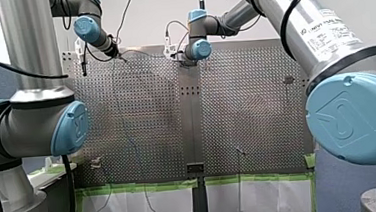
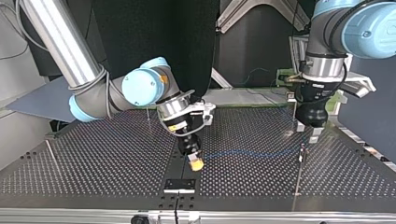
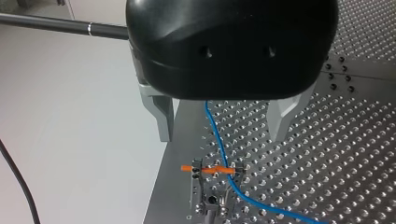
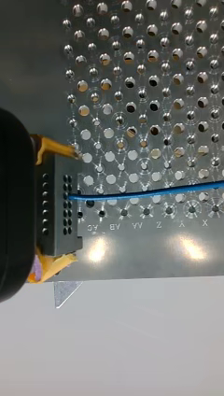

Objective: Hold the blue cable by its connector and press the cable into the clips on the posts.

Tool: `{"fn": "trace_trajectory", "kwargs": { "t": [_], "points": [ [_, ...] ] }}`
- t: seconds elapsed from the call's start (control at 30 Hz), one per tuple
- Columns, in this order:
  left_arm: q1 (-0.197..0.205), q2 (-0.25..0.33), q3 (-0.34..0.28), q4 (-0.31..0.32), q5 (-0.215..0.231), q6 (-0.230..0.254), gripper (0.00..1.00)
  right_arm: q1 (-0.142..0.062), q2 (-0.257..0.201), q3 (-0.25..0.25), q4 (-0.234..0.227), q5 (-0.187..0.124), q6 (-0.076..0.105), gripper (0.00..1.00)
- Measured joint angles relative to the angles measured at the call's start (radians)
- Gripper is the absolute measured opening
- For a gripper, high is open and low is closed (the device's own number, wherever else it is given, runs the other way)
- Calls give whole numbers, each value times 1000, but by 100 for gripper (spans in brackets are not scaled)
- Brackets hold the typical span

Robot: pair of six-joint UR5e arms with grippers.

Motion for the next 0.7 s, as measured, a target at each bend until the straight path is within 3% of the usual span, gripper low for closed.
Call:
{"fn": "trace_trajectory", "kwargs": {
  "t": [0.5,0.7],
  "points": [
    [-16,0,0,-4,-24,-2,98,-1,0,1,1,0,0,0],
    [-48,-8,3,10,0,6,98,-7,0,3,3,0,-3,0]
  ]
}}
